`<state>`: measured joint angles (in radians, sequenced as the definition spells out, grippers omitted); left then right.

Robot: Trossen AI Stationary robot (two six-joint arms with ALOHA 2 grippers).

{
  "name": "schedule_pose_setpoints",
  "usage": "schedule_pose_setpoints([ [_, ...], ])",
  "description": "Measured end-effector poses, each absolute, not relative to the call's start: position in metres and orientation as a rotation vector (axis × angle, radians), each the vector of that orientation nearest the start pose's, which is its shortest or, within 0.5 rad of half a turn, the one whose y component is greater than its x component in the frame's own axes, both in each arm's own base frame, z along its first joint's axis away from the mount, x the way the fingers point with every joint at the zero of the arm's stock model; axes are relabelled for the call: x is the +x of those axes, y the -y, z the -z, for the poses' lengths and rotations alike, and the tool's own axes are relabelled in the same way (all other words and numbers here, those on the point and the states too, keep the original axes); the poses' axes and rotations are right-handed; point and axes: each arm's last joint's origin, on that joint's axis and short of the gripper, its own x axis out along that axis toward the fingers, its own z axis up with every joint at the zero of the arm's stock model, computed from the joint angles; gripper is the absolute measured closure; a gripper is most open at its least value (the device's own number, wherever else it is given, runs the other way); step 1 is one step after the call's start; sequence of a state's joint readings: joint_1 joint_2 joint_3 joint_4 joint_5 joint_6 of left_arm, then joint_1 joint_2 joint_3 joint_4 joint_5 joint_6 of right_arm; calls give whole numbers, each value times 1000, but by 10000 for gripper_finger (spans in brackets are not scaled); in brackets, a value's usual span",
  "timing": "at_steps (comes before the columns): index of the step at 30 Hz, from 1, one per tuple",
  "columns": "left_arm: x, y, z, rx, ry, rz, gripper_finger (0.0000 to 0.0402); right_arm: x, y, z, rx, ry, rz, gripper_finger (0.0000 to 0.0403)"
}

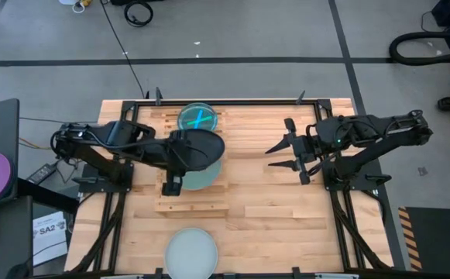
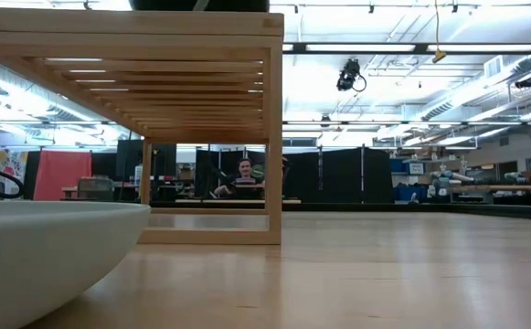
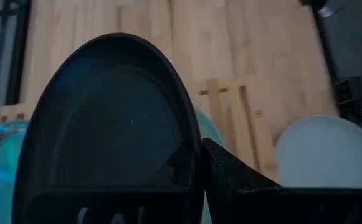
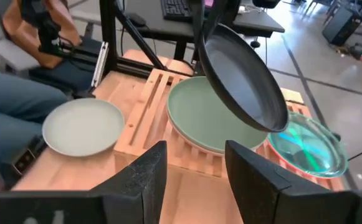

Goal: Place and stack plates onto a shelf
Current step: Stack the black plate on the light green plate

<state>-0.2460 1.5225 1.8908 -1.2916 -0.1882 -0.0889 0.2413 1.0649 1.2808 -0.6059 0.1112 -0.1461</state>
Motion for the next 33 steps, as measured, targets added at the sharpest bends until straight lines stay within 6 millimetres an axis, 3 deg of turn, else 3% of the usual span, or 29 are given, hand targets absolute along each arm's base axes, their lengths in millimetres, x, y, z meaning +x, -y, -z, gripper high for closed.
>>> schedule_pose_setpoints([
  [8,282,76,-416,173,-980,3,377,206,-47,-407,-199,-382,-154,235],
  [18,299,80,-391,191,-1108,-71,377,213,-49,-402,-205,-405,-156,235],
  [33,300,80,-390,164,-1113,-82,365,214,-49,-402,-205,-409,-156,236],
])
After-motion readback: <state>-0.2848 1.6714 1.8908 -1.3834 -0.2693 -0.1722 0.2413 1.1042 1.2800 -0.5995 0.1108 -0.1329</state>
